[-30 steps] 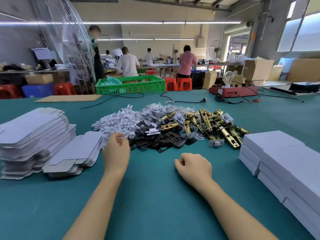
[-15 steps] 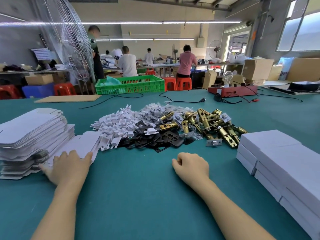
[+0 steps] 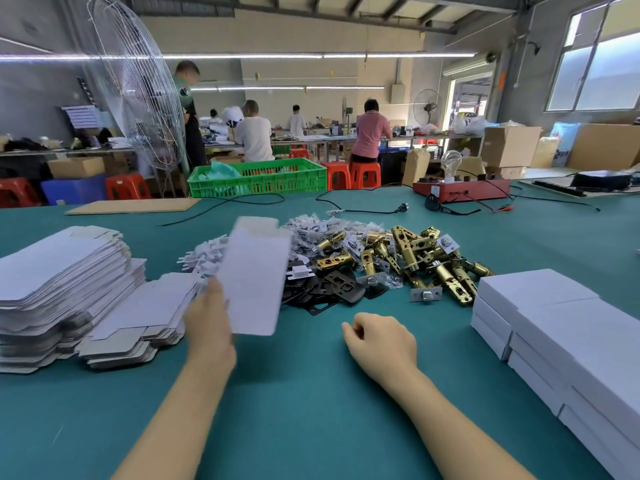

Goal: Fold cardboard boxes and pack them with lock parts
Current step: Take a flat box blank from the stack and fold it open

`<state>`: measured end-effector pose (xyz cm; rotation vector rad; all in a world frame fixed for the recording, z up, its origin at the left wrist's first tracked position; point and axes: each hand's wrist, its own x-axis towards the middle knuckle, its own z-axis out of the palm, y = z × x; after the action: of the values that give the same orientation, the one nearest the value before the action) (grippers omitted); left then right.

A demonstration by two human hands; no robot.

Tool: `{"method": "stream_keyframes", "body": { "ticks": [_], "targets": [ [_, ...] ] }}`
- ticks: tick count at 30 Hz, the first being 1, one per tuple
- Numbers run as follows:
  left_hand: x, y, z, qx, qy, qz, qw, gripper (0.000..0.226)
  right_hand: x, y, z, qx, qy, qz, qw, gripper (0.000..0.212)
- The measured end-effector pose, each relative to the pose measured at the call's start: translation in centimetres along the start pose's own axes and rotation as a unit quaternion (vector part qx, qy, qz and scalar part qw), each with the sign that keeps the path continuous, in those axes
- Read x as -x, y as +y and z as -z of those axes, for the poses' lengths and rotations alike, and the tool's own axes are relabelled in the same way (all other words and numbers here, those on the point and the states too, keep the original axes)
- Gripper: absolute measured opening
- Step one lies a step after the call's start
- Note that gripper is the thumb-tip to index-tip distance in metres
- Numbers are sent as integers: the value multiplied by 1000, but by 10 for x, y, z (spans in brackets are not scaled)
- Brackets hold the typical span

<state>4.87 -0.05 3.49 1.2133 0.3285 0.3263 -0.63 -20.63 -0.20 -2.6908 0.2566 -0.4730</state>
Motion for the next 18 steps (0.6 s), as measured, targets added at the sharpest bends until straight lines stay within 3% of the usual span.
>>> {"method": "stream_keyframes", "body": {
  "ticks": [2, 4, 9, 14, 18],
  "targets": [
    [17, -20, -14, -19, -116, 80, 990, 18, 0, -1, 2, -67, 24, 2, 997, 45],
    [29, -32, -19, -69, -197, 97, 973, 16, 2, -1, 5, -185, 34, 7, 982, 46],
    [32, -34, -16, -67, -232, 79, 967, 16, 2, -1, 9, -419, 4, -47, 907, 49],
    [35, -34, -13, -91, -324, 67, 939, 23, -1, 3, 11, -432, -45, -44, 900, 24],
    [38, -36, -12, -137, -336, 8, 932, 25, -3, 4, 10, -442, -12, -45, 896, 25]
  ]
}}
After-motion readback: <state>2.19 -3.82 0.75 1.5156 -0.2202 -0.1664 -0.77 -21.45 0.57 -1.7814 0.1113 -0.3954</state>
